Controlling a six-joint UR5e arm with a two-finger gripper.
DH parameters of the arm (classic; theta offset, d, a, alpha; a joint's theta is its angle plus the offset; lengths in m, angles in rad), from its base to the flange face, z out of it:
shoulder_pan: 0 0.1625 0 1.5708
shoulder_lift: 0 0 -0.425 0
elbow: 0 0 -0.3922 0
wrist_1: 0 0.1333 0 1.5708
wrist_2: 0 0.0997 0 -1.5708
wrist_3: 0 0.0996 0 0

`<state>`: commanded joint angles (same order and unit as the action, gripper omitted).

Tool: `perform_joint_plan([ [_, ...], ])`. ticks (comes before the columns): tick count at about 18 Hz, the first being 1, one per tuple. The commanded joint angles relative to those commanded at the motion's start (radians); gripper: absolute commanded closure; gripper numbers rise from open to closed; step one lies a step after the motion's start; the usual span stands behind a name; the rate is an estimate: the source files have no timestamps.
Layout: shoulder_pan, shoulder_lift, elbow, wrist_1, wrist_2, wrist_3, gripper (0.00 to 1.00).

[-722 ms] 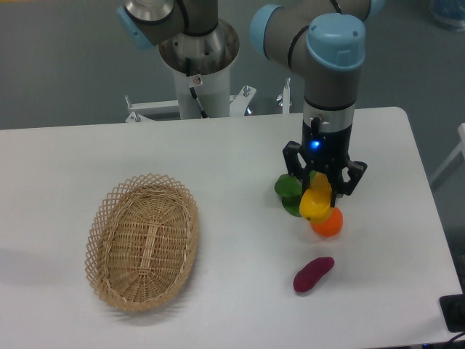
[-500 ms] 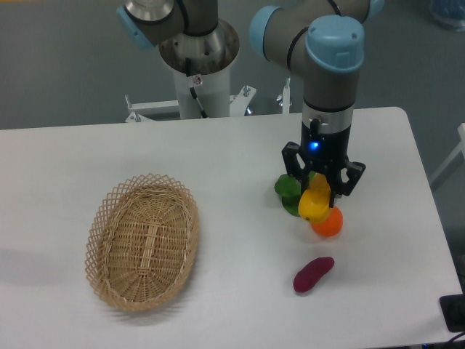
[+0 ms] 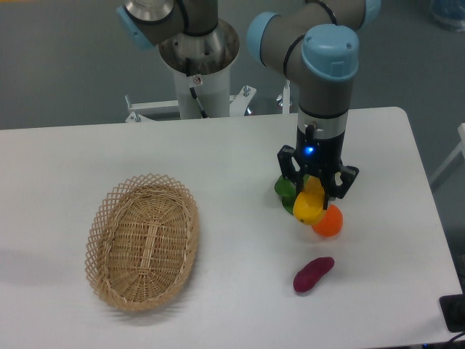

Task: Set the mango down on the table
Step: 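Carry the held mango toward the basket and lower it near the table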

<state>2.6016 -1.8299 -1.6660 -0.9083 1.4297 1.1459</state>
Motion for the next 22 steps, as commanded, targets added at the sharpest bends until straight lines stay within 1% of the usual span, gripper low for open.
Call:
perform_joint_plan([
  [4,-0.009,-0.086,0.011,0.104,0.015,-0.014,0.52],
  [6,-0.049,-0.118,0.02,0.149,0.02,-0.096,0.52],
  [8,-0.08,-0.149,0.032,0.176,0.02,-0.194,0.52],
  [11,-0.138,-0.186,0.037,0.178,0.021,-0.348,0.52],
  [13,-0.164,-0.209,0.032,0.178,0.021,-0.417,0.52],
  [16,-0.205,-0.212,0.005,0.178,0.037,-0.445,0.52],
  [19,-0.219,-0.219,-0.021,0.178,0.043,-0.445,0.52],
  [22,-0.236,-0.242,-0.021,0.178,0.048,-0.443,0.51],
])
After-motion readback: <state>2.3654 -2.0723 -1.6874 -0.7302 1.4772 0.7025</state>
